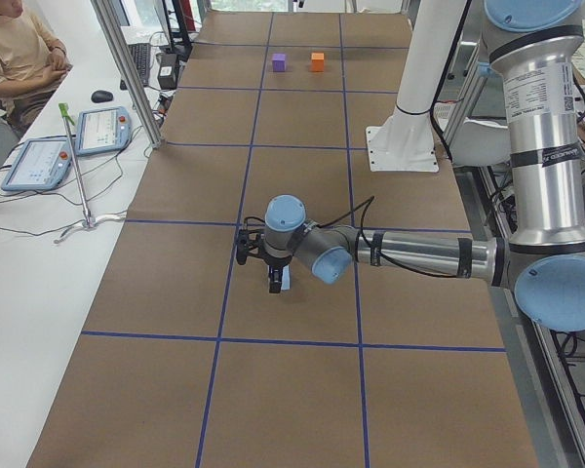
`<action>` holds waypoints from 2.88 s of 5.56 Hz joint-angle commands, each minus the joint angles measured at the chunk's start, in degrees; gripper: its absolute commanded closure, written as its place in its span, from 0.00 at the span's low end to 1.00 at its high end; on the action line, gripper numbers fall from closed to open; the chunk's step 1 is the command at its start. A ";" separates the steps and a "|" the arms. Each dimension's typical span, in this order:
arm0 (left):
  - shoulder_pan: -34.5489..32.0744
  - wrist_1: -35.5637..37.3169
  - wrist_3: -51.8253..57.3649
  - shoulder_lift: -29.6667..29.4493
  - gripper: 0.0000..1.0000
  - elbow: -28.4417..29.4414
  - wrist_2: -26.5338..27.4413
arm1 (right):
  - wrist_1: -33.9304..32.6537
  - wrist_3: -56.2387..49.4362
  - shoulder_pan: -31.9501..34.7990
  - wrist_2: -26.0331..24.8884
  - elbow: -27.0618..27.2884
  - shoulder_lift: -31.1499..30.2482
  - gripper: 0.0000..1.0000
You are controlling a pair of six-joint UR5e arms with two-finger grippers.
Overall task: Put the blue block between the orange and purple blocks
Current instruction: 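Lower the left gripper onto the light blue cube and grasp it, then carry the light blue cube with the left gripper to the table center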
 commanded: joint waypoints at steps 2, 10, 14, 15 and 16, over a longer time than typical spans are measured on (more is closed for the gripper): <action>8.96 -0.12 -9.99 -3.46 0.00 0.90 6.04 | 0.36 0.02 0.00 -0.11 -0.06 -0.01 0.00; 16.38 -3.98 -7.84 -7.18 0.85 9.43 12.13 | 0.36 0.11 0.00 -0.02 -0.23 0.07 0.00; 16.56 18.56 -8.71 -24.47 1.00 -0.14 11.16 | 0.27 0.29 0.00 0.15 -0.14 0.16 0.00; 20.65 29.22 -9.06 -36.32 1.00 2.64 11.51 | 0.27 0.29 0.00 0.15 -0.14 0.16 0.00; 24.52 30.54 -16.02 -47.23 1.00 10.32 11.78 | 0.27 0.37 0.00 0.15 -0.23 0.25 0.00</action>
